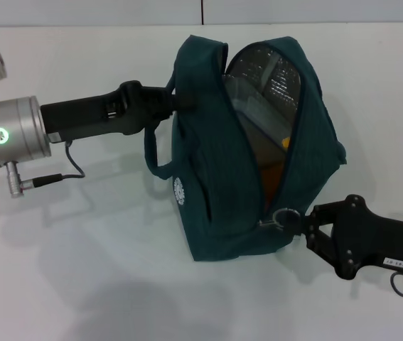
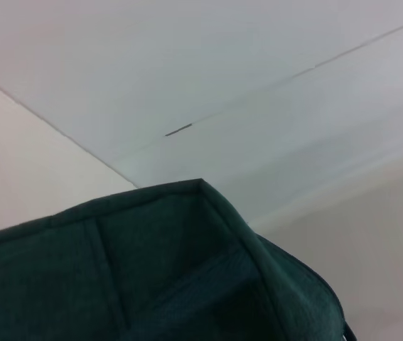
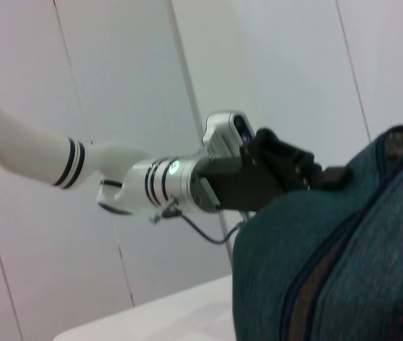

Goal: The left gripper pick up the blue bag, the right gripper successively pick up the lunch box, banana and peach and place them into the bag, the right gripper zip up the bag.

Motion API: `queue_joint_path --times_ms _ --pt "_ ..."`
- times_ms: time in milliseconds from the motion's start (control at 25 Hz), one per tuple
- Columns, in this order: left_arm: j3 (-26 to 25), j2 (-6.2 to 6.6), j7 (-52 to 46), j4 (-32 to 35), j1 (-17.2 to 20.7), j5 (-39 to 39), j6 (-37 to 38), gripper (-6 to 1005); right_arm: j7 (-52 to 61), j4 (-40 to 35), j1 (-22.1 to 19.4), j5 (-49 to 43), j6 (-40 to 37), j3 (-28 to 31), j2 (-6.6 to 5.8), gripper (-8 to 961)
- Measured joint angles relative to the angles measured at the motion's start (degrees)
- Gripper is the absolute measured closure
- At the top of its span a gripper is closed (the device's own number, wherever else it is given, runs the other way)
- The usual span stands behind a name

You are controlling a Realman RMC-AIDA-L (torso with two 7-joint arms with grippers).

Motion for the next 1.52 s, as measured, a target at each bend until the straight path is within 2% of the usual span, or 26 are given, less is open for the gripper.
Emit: queue_joint_path --times_ms 320,520,720,960,1280,1520 --pt "-0.15 -0.36 5.49 0.19 1.09 -3.54 1.09 948 -0.07 0.32 0.03 2.2 -3.41 0.03 0.07 944" --pt "0.02 -0.54 10.01 -0.01 2.6 -8.42 3.3 815 -0.66 0.33 -0.02 3.66 -4.05 0.0 0.07 944" --pt "-0.12 -0.6 11.66 0.16 4.21 -10.98 3.69 571 -1.77 0.19 -0.09 6.56 -5.38 -0.08 0.07 945" --pt "-0.2 -0.6 12.55 -0.08 5.35 -12.01 3.69 333 -1.79 -0.14 0.62 8.44 -6.79 -0.06 0.07 945" --pt "-0.21 -0.67 15.0 -0.07 7.62 -14.08 5.99 113 -1.02 -0.34 1.9 14.78 -8.12 -0.06 0.07 944" --pt "-0.13 -1.45 20.21 0.03 10.13 -16.21 8.17 106 2.4 -0.49 5.12 16.48 -6.76 -0.07 -0.17 944"
